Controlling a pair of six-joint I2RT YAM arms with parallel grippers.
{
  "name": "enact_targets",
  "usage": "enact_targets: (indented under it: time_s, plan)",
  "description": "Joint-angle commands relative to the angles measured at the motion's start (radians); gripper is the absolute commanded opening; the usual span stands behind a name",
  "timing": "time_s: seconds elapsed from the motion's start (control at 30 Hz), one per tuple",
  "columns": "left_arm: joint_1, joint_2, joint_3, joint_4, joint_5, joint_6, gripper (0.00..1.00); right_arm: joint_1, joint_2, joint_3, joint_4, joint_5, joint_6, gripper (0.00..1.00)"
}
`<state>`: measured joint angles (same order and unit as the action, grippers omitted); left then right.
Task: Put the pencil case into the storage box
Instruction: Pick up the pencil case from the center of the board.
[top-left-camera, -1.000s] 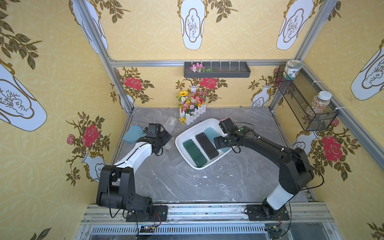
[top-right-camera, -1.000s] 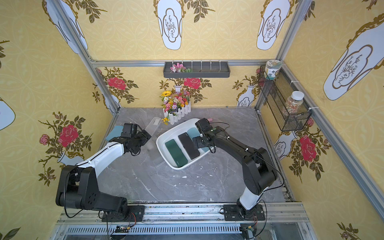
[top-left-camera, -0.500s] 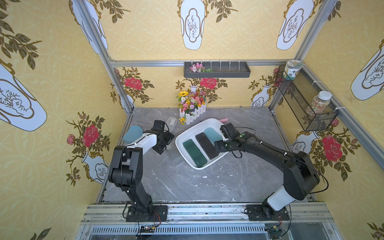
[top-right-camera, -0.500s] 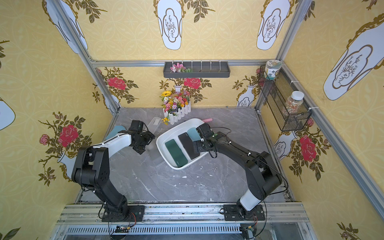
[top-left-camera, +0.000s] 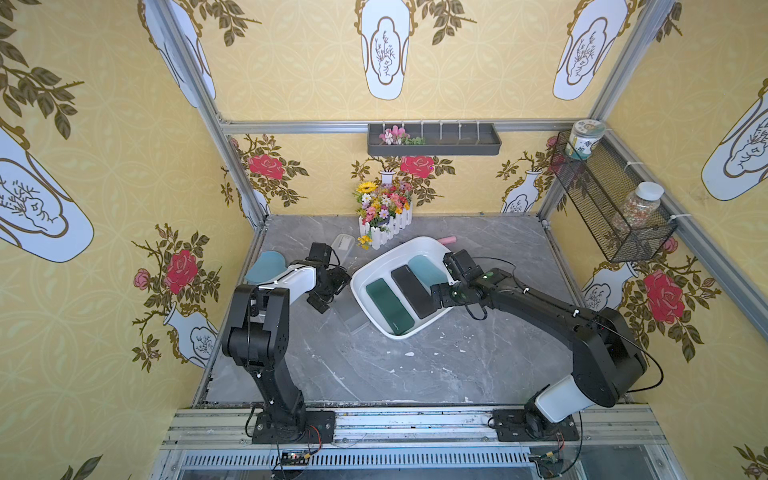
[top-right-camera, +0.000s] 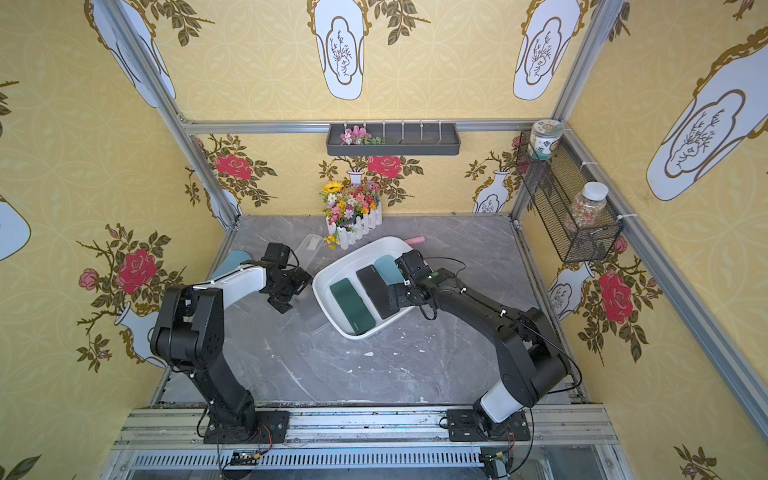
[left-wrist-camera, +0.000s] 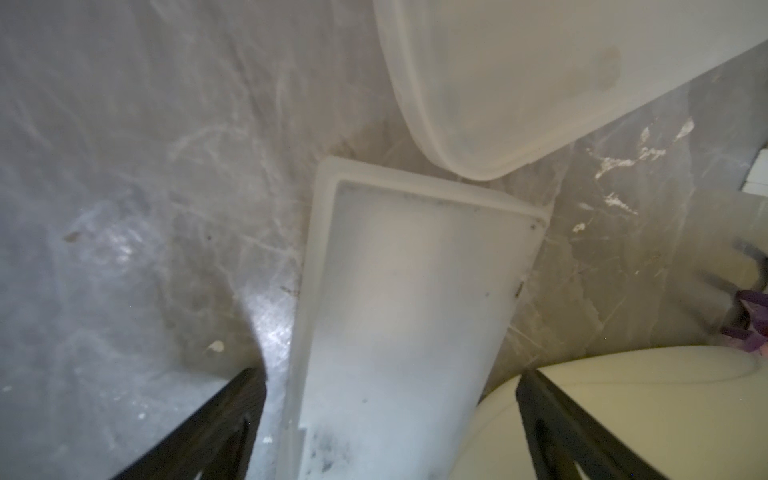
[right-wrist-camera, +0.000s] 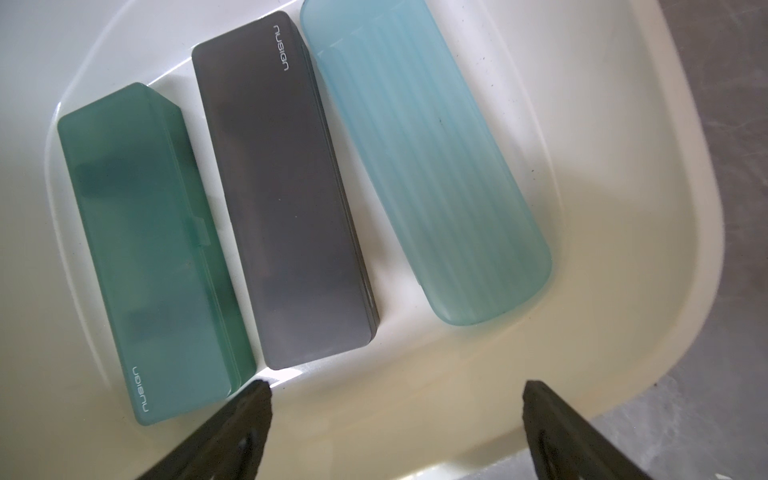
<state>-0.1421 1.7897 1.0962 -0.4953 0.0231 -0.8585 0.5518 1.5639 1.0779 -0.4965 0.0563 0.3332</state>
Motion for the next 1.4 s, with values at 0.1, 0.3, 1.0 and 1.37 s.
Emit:
enact_targets:
  time_s: [0.1,0.3,1.0,1.37]
  plan:
    - [-0.001,0.038,0.011,-0.054,0.019,0.058,1.00,0.001,-0.008,-0.008,0.040,-0.001,0.012,0.97]
    - [-0.004,0.073,0.040,-0.105,0.012,0.087,1.00,-0.001,-0.024,-0.037,0.064,0.000,0.018,0.97]
    - [0.013,0.078,-0.074,-0.013,0.086,0.029,1.00,-0.064,-0.093,-0.105,0.082,-0.015,0.013,0.97]
    - [0.018,0.070,-0.023,-0.061,0.078,0.047,1.00,-0.063,-0.111,-0.111,0.088,-0.036,0.021,0.97]
